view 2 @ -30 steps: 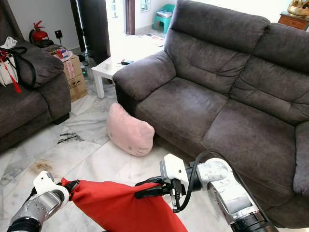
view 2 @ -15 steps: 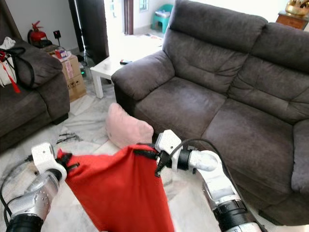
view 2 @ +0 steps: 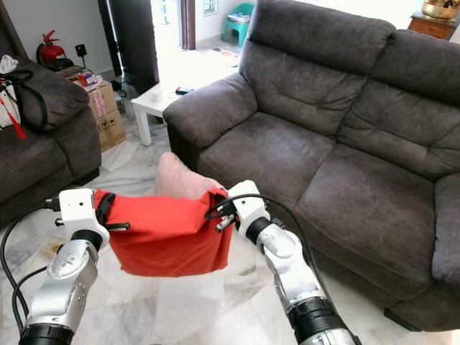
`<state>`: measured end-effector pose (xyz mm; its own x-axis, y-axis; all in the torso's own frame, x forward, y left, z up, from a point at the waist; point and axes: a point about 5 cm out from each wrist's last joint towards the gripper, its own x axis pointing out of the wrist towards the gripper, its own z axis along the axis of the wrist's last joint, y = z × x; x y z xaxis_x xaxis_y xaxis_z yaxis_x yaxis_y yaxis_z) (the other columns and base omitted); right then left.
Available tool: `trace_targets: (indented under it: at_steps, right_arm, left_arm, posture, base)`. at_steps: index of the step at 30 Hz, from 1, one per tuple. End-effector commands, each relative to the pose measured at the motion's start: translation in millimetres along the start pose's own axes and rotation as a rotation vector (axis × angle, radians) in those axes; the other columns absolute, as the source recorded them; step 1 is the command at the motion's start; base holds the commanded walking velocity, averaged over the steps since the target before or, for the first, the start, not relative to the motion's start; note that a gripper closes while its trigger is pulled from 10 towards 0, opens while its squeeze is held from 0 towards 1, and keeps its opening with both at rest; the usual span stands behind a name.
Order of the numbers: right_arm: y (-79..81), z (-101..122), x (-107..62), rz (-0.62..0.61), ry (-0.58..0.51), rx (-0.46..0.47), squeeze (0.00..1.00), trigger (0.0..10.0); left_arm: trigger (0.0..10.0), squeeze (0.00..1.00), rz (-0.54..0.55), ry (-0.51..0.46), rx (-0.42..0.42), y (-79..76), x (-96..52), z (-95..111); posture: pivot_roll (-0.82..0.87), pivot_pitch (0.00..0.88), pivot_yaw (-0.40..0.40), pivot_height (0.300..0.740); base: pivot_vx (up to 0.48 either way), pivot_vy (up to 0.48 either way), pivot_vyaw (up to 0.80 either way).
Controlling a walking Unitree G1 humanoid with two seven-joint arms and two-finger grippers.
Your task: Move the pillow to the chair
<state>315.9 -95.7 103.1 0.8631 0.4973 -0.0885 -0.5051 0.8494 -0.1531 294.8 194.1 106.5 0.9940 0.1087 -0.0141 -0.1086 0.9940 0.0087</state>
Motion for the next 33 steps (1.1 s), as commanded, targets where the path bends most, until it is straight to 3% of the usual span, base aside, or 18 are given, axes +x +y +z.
trace_targets:
  at_steps: [1,4,12,17,21,33]
  right_arm:
    - [-2.7,16,0.7,-0.053,-0.063,-0.015,0.0,10.0]
    - [-9.6,0,-9.4,-0.167,-0.009,0.06,0.0,10.0]
    - [-7.6,-13,-19.6,-0.212,0.061,0.112,0.0,10.0]
    - [-3.6,-8,-20.3,-0.224,0.009,0.154,0.0,10.0]
    - [-3.2,-1,-22.1,-0.269,-0.044,0.211,0.0,10.0]
    - [-5.4,5,-19.7,-0.298,-0.094,0.236,0.0,10.0]
  left_arm:
    - [10.0,0.0,-0.038,-0.147,0.028,-10.8,1.5,26]
    - [10.0,0.0,-0.051,-0.203,0.121,-15.1,-0.5,37]
    - [10.0,0.0,-0.042,-0.264,0.228,-16.6,0.0,52]
    - [10.0,0.0,-0.043,-0.267,0.226,-20.1,-0.3,55]
    - [10.0,0.0,-0.039,-0.22,0.182,-23.7,-9.0,42]
    - [10.0,0.0,-0.053,-0.227,0.179,-27.8,-12.9,43]
  posture:
    - [0.09,0.0,-0.051,0.74]
    - [0.09,0.0,-0.048,0.74]
    - [0.09,0.0,-0.048,0.74]
    - [0.09,0.0,-0.043,0.74]
    - [0.09,0.0,-0.037,0.74]
    - [0.09,0.0,-0.036,0.74]
  base:
    - [0.0,0.0,0.0]
    - [0.0,0.0,0.0]
    - [0.0,0.0,0.0]
    - [0.0,0.0,0.0]
    - [0.0,0.0,0.0]
    - [0.0,0.0,0.0]
